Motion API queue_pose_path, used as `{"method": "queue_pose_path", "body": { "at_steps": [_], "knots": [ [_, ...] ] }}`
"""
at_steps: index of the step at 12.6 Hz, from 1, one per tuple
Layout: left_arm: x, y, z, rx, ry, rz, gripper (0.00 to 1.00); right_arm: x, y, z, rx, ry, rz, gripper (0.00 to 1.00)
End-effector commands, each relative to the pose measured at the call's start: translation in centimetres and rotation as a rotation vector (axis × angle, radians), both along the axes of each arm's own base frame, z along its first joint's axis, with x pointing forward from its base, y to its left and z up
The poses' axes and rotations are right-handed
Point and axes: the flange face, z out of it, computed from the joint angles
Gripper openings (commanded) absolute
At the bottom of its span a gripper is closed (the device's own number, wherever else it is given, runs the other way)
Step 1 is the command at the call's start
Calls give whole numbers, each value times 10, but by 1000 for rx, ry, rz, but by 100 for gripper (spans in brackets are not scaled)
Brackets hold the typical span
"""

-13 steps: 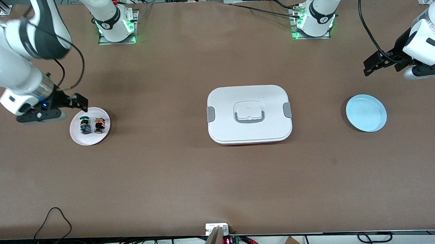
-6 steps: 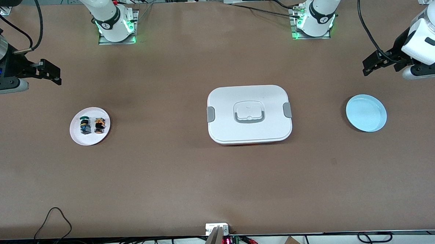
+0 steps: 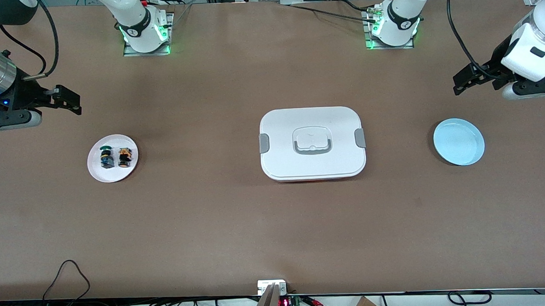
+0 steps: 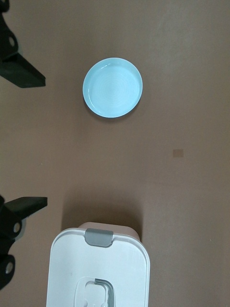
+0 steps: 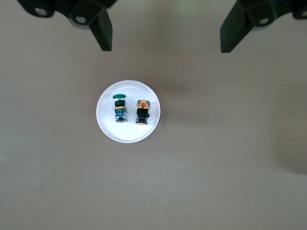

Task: Transfer orange switch to right arm and place

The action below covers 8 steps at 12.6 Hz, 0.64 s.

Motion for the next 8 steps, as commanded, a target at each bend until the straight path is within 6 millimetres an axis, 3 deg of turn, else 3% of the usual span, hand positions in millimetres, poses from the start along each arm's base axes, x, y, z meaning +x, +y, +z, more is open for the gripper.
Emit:
{"method": "queue_pose_path", "body": {
  "at_steps": [1, 5, 8],
  "knots": [
    [3, 0, 4, -12, 4, -18, 100, 2, 4, 9, 19, -13, -9, 100],
    [3, 0, 4, -12, 4, -18, 100, 4, 1, 31, 18, -53, -8, 100],
    [3, 0, 4, -10, 4, -18, 100, 13, -4, 18, 22, -40, -15, 100]
  ]
}}
